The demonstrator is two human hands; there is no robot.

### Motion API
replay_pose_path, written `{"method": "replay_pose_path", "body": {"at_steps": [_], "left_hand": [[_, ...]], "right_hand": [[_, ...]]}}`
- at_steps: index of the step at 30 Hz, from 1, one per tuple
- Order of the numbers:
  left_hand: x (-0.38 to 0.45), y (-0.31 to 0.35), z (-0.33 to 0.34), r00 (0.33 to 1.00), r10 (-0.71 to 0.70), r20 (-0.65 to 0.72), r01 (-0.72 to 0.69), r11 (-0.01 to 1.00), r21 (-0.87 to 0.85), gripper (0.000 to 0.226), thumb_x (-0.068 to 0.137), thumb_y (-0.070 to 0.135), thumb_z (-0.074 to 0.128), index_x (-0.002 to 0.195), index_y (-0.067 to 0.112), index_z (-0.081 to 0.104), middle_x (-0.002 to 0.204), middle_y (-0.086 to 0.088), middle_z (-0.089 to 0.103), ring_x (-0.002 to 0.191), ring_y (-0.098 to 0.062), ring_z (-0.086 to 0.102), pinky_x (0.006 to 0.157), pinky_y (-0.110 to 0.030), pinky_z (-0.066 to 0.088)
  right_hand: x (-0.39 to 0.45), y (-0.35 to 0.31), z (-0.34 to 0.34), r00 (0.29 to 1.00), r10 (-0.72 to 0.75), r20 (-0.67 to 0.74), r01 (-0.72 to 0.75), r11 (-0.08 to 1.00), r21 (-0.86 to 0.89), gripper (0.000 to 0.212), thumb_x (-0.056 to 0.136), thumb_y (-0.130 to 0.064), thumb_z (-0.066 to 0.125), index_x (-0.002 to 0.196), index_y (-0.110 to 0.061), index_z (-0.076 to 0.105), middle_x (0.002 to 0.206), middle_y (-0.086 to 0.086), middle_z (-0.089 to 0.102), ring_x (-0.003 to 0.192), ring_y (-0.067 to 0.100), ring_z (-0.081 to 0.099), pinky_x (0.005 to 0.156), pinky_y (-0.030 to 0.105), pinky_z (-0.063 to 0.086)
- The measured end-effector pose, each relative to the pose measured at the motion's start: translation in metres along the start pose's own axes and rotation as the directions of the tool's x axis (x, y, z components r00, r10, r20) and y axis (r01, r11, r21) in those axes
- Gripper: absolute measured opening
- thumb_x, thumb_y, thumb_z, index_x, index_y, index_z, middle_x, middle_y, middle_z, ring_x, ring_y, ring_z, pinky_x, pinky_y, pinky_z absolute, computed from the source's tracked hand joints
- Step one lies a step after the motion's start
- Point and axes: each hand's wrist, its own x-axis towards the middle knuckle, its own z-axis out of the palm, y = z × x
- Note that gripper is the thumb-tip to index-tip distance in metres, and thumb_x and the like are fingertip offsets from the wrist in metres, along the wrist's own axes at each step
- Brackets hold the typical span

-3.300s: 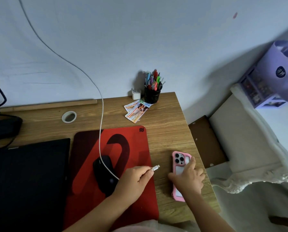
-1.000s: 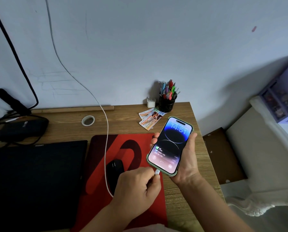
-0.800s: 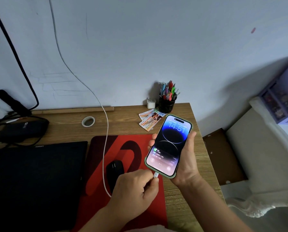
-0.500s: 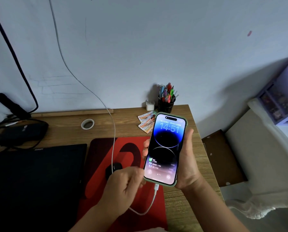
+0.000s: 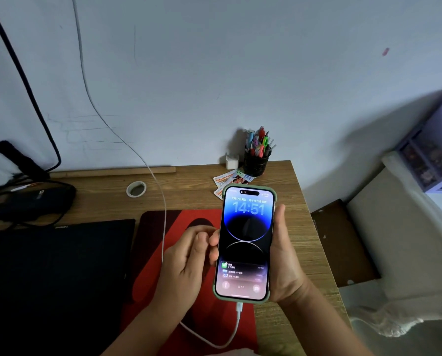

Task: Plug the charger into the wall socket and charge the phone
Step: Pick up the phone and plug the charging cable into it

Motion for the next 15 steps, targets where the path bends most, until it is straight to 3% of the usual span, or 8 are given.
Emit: {"method": "replay_pose_path", "body": {"at_steps": [7, 15], "left_hand": [[0.012, 0.011, -0.001, 0.999, -0.014, 0.037, 0.021, 0.981, -0.191, 0.039, 0.086, 0.039, 0.044, 0.105, 0.010, 0.061, 0.063, 0.002, 0.055, 0.049, -0.010, 0.049, 0.052, -0.018, 0.044], [0.015, 0.014, -0.001, 0.999, -0.041, 0.029, 0.047, 0.976, -0.212, 0.023, 0.087, 0.020, 0.044, 0.099, 0.016, 0.064, 0.063, 0.002, 0.058, 0.048, -0.007, 0.050, 0.049, -0.015, 0.045]], "right_hand": [[-0.001, -0.001, 0.005, 0.999, 0.005, -0.038, -0.005, 1.000, -0.002, 0.095, 0.073, -0.081, 0.007, 0.103, -0.012, 0.066, 0.084, 0.010, 0.068, 0.074, 0.024, 0.064, 0.071, 0.034, 0.053], [-0.001, -0.001, 0.005, 0.998, 0.002, -0.058, -0.003, 1.000, -0.006, 0.094, 0.073, -0.081, 0.009, 0.101, -0.012, 0.068, 0.083, 0.010, 0.069, 0.073, 0.024, 0.064, 0.072, 0.033, 0.054]]}}
